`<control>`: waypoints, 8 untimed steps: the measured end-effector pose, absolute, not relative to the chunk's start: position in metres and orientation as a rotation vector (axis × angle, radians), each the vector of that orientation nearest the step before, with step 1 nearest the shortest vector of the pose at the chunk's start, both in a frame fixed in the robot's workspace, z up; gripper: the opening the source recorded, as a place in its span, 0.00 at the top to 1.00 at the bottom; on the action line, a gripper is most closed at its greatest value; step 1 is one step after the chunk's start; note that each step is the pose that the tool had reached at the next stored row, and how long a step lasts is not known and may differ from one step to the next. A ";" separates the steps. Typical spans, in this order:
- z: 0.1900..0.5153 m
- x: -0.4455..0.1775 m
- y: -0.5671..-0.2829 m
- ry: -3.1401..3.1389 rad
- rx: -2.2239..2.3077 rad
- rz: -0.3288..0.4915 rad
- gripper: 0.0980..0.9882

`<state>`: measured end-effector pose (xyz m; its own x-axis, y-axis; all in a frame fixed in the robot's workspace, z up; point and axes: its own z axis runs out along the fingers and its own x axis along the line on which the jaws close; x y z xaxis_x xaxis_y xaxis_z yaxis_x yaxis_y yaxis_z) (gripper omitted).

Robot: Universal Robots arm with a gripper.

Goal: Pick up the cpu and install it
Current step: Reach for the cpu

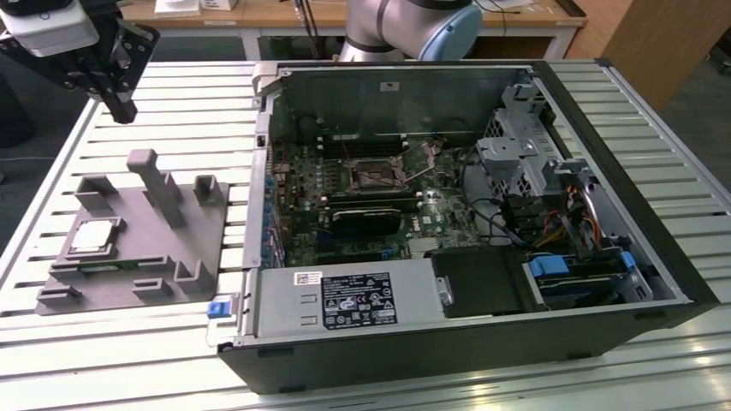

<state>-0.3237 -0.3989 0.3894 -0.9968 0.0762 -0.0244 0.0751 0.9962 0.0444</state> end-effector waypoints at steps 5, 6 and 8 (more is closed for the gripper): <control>0.389 -0.331 -0.399 3.113 0.118 0.068 0.99; 0.389 -0.333 -0.399 3.113 0.118 0.068 0.99; 0.389 -0.337 -0.399 3.113 0.118 0.068 0.99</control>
<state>-0.3365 -0.3989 0.3890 -0.9968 0.0762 -0.0243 0.0751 0.9962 0.0444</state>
